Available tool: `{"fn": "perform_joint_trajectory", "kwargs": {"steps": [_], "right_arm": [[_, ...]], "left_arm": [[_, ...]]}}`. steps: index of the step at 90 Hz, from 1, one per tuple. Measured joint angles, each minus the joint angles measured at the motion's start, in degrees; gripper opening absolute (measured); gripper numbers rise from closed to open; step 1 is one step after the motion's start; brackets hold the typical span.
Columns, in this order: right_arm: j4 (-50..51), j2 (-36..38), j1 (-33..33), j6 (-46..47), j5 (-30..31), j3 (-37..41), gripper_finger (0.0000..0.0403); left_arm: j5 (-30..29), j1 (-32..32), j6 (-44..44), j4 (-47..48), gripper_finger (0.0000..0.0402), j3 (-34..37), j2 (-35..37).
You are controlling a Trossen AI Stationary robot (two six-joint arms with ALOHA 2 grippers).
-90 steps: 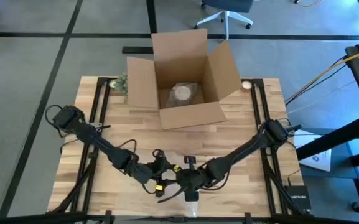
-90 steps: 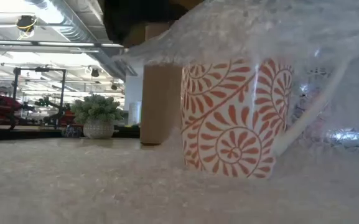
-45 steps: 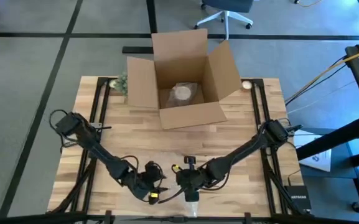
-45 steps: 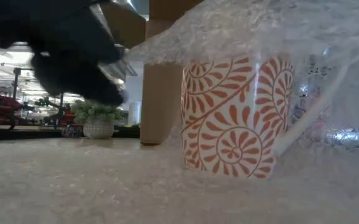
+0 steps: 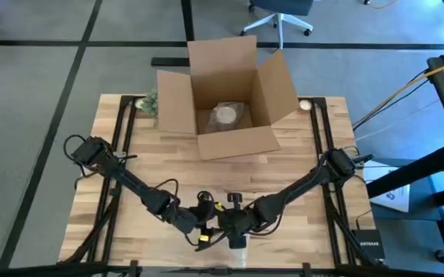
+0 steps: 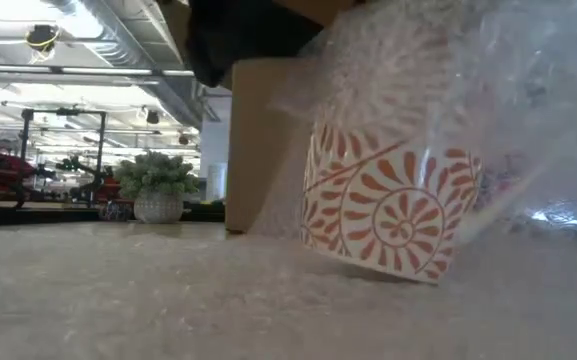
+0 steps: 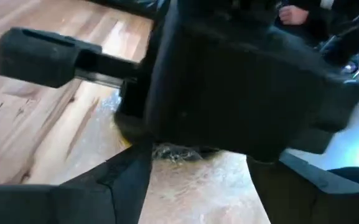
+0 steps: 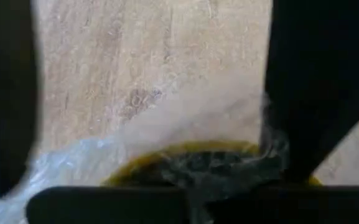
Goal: Wrap mug
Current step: Wrap the orange mug with transparent bubble wrap
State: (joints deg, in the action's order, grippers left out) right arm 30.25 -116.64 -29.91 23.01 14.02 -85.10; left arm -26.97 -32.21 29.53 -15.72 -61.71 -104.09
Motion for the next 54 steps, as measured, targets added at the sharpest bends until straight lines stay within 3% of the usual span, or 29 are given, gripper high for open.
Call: {"fn": "perform_joint_trajectory", "kwargs": {"steps": [21,34,43,54], "right_arm": [[-0.13,0.02,-0.02,-0.11,0.06,-0.02,0.0003],[-0.18,0.02,-0.02,-0.31,0.24,-0.02,0.0003],[-0.17,0.04,-0.02,-0.48,0.14,-0.02,0.0003],[-0.18,0.06,-0.04,-0.49,0.3,-0.02,0.0003]], "left_arm": [[-0.36,-3.72,3.26,5.36,0.0239,0.0,3.81],[-1.28,-7.51,8.04,14.37,0.0239,-0.15,6.57],[-2.86,-9.35,12.0,21.27,0.0239,0.58,3.9],[-3.76,-8.86,13.53,17.77,0.0239,1.54,-1.19]]}}
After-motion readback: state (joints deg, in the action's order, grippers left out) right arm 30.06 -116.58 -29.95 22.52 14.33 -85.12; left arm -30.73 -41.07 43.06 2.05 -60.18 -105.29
